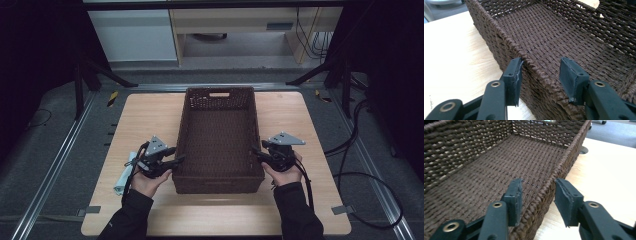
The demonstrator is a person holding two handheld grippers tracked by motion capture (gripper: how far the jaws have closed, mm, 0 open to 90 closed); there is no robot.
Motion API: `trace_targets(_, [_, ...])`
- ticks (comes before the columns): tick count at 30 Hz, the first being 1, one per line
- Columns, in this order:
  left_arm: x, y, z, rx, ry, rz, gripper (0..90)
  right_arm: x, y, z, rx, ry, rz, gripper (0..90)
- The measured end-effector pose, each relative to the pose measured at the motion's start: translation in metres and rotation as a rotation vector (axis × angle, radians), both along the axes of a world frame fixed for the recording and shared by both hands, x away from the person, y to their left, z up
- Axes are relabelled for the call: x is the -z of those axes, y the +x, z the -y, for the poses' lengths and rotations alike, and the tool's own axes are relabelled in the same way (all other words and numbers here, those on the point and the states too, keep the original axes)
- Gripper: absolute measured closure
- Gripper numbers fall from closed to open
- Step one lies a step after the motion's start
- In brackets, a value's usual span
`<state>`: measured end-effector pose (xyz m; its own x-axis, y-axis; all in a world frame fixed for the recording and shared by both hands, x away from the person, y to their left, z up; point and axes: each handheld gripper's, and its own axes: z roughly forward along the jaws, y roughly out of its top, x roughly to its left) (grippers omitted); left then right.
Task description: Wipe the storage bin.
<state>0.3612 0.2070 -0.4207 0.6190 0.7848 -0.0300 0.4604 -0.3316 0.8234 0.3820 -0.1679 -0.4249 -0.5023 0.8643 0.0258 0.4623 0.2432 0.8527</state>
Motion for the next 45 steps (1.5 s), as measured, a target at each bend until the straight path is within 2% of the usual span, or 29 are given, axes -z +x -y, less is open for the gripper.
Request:
trace_targets(7, [-0.002,0.0,-0.002,0.007,-0.016,0.009,52.2,0.007,0.008,-0.004,0.003,-0.035,-0.012,60.1])
trace_targets(12, [-0.006,0.003,-0.008,-0.01,-0.018,0.023,49.5,0.008,0.009,-0.006,-0.013,-0.041,-0.021,64.1])
trace_targets(16, [-0.004,0.005,-0.009,0.0,-0.02,0.007,48.6,0.008,0.01,-0.006,-0.029,-0.041,-0.02,64.6])
trace_targets(21, [-0.001,0.003,-0.005,0.011,0.01,0.0,48.4,0.008,0.01,-0.009,-0.052,-0.042,-0.022,65.2])
trace_targets(23, [0.0,0.002,-0.006,0.009,0.001,0.0,48.9,0.008,0.01,-0.009,-0.052,-0.044,-0.023,65.1])
trace_targets(27, [0.001,-0.001,-0.006,-0.002,-0.016,0.004,50.1,0.007,0.01,-0.01,-0.041,-0.051,-0.021,60.4])
trace_targets(30, [0.001,-0.006,-0.005,-0.003,-0.026,0.001,49.7,0.004,0.007,-0.008,-0.027,-0.049,-0.004,48.8])
trace_targets(32, [0.001,-0.009,-0.004,-0.002,-0.022,0.004,49.3,-0.001,0.003,-0.004,-0.023,-0.032,0.006,48.8])
trace_targets(37, [-0.002,-0.012,-0.003,0.004,-0.011,0.024,49.4,-0.005,-0.011,0.007,-0.041,-0.016,-0.005,60.6])
trace_targets(40, [-0.005,-0.01,-0.004,-0.008,-0.006,0.039,47.8,-0.006,-0.011,0.008,-0.068,0.023,-0.031,72.5])
trace_targets(43, [-0.005,-0.004,-0.007,-0.013,-0.013,0.027,46.6,-0.006,-0.009,0.004,-0.059,-0.012,-0.015,74.1])
trace_targets(45, [-0.004,-0.001,-0.007,0.005,-0.041,0.004,46.5,-0.006,-0.006,0.005,-0.05,-0.01,-0.01,75.0])
